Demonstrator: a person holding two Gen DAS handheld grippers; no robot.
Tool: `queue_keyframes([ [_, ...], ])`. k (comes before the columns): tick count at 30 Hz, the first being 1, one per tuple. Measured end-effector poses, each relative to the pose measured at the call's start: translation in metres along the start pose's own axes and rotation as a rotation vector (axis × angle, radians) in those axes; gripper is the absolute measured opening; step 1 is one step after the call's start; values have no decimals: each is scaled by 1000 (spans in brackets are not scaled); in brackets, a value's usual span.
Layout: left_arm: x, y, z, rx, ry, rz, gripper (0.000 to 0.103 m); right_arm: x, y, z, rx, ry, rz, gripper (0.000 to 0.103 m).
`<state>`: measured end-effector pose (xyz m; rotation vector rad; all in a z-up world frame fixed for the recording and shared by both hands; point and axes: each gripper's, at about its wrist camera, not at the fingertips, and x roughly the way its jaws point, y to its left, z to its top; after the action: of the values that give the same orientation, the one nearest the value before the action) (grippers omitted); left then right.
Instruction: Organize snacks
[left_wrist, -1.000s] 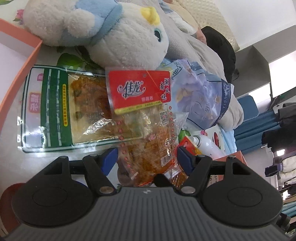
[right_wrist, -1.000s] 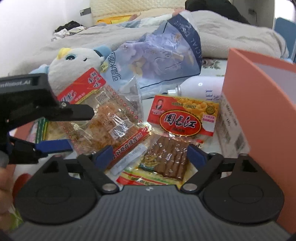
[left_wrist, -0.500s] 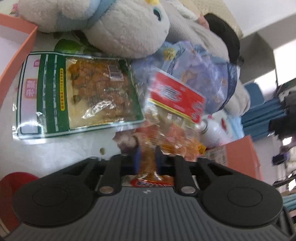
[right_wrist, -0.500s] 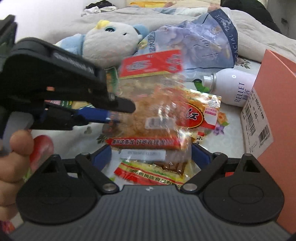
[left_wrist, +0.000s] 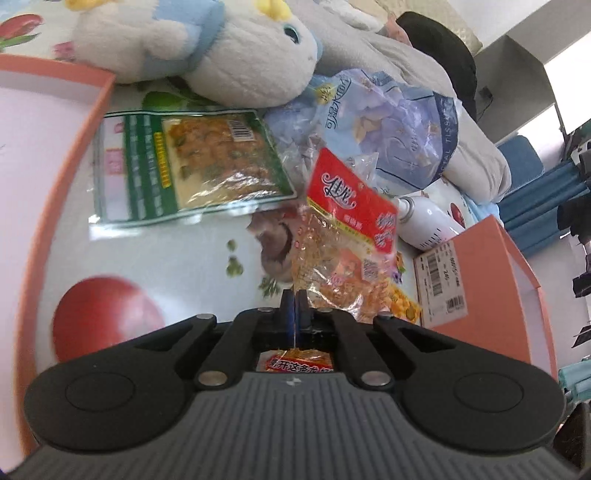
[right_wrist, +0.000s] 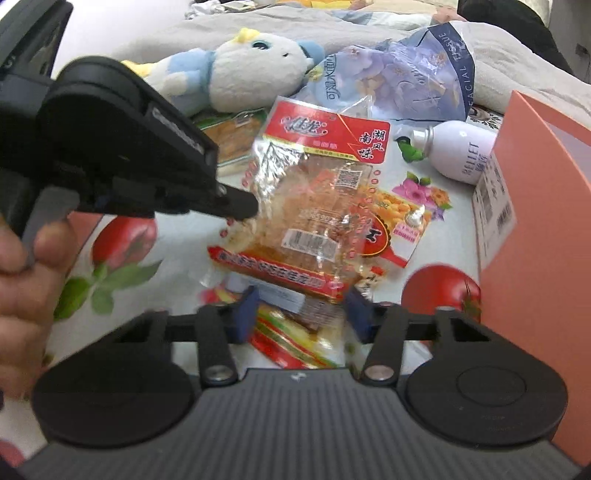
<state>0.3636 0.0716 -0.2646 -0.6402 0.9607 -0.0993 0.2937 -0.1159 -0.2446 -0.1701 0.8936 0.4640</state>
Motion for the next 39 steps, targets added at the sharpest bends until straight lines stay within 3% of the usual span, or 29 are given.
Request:
queue_keyframes([
  [5,-29,3,-20,-1,10,-1,0,-16,6,-17,-37,15,27,38],
  [8,-48,8,-29,-11,1,11,0,-26,11,-26,-59,32,47,30],
  [17,-101,21,-55,-2,-12,70,0,-51,20,-51,-93,78,63,30],
  [26,-120,24,-71,66,35,164,2,-71,22,-63,-105,111,50,31],
  [27,-121,24,-72,68,39,175,4,-73,22,-63,-104,105,45,32],
  [29,-123,27,-72,55,40,156,17,-77,22,-62,-88,81,26,60],
  [31,-128,29,-72,39,19,133,50,-79,22,-61,-82,52,21,70],
  [34,-132,30,-72,24,-9,141,59,-75,26,-57,-92,42,22,70],
  [39,-130,31,-70,-44,-14,127,77,-63,33,-52,-98,44,-24,86],
])
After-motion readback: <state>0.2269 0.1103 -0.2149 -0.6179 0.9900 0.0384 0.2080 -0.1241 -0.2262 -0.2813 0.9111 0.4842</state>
